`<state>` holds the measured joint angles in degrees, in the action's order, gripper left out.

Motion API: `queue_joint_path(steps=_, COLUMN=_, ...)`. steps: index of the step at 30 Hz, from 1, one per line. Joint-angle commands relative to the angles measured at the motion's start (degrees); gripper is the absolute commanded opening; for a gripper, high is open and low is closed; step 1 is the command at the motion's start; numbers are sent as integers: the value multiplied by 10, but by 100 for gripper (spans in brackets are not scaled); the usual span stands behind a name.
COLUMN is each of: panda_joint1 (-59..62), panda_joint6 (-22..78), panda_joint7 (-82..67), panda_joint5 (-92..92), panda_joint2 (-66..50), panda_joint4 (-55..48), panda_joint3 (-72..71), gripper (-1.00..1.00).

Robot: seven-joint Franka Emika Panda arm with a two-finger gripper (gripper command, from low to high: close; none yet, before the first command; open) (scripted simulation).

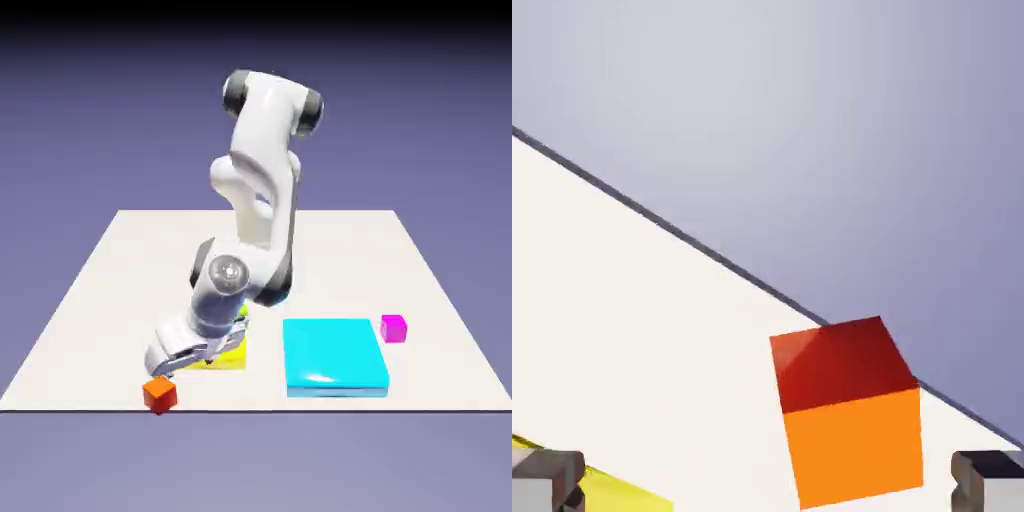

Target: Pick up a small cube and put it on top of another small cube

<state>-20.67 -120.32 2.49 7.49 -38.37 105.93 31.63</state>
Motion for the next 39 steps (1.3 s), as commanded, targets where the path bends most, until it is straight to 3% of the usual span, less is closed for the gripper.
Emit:
queue_joint_path(steps=1, panda_joint1=-6, panda_joint6=16, panda_joint7=-12, panda_joint5=2, panda_joint2=-21, panda_joint4=-16, panda_joint3=9, gripper=0)
queue_joint_path(steps=7, panda_joint1=-36, panda_joint6=97, panda_joint7=-72, panda_joint5=13, panda_joint2=-128, panda_joint4=-99, panda_joint3=57, gripper=0)
queue_joint_path(steps=12, panda_joint1=-13, panda_joint6=19, panda_joint7=-65, panda_joint5=9, panda_joint2=-166, panda_joint4=-63, panda_joint3=47, gripper=0)
queue_joint_path(steps=13, panda_joint1=-13, panda_joint6=19, panda_joint7=-65, panda_joint5=9, panda_joint2=-166, panda_joint4=-63, panda_joint3=47, gripper=-100)
queue_joint_path(steps=17, panda_joint1=-35, panda_joint6=94, panda_joint7=-72, panda_joint5=13, panda_joint2=-129, panda_joint4=-98, panda_joint3=56, gripper=-100)
queue_joint_path(steps=39, panda_joint1=146, panda_joint6=271, panda_joint7=334, panda_joint5=7, panda_joint2=292, panda_joint4=238, panda_joint3=-239, gripper=-100)
